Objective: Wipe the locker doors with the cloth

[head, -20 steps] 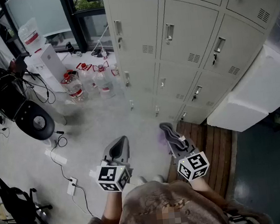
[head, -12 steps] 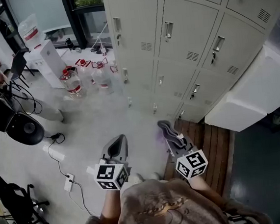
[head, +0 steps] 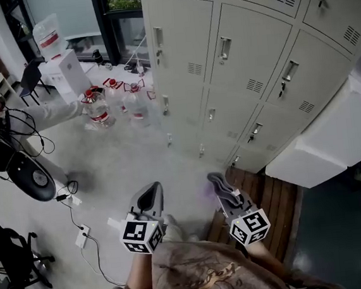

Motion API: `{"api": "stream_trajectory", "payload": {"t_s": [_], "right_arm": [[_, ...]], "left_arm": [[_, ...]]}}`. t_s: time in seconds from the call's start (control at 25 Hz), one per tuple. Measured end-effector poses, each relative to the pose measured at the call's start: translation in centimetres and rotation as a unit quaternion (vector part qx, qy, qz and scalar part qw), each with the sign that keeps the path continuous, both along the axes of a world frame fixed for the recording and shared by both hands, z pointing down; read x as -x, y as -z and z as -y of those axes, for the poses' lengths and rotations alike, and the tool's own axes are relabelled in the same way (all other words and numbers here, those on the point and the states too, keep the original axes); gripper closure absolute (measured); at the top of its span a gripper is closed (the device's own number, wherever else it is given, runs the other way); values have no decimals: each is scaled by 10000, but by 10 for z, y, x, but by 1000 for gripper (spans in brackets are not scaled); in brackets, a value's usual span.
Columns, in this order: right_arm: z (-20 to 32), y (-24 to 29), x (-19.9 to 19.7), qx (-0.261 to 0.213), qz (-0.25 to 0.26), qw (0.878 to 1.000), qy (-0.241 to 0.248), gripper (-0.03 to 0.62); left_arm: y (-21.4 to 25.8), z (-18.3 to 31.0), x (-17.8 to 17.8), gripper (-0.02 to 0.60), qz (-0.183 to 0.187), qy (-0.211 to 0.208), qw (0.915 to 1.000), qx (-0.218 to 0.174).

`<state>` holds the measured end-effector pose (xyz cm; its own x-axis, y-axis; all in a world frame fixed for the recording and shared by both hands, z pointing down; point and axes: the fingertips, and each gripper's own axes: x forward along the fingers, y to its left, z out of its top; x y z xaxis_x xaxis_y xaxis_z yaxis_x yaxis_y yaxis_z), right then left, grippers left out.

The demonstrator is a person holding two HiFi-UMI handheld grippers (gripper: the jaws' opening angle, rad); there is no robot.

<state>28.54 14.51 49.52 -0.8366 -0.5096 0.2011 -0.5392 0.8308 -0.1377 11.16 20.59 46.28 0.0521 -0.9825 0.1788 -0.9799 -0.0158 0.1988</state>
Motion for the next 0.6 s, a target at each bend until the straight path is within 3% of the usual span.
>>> {"api": "stream_trajectory", "payload": {"t_s": [0.28, 0.6], "right_arm": [[31, -7, 38, 51, 109, 9999, 90, 543], [96, -4, 99, -28, 101, 9999, -127, 542]], "left_arm": [[4, 33, 34, 581, 41, 87, 9998, -175], [5, 114, 96, 581, 11, -213, 9993, -294]]}}
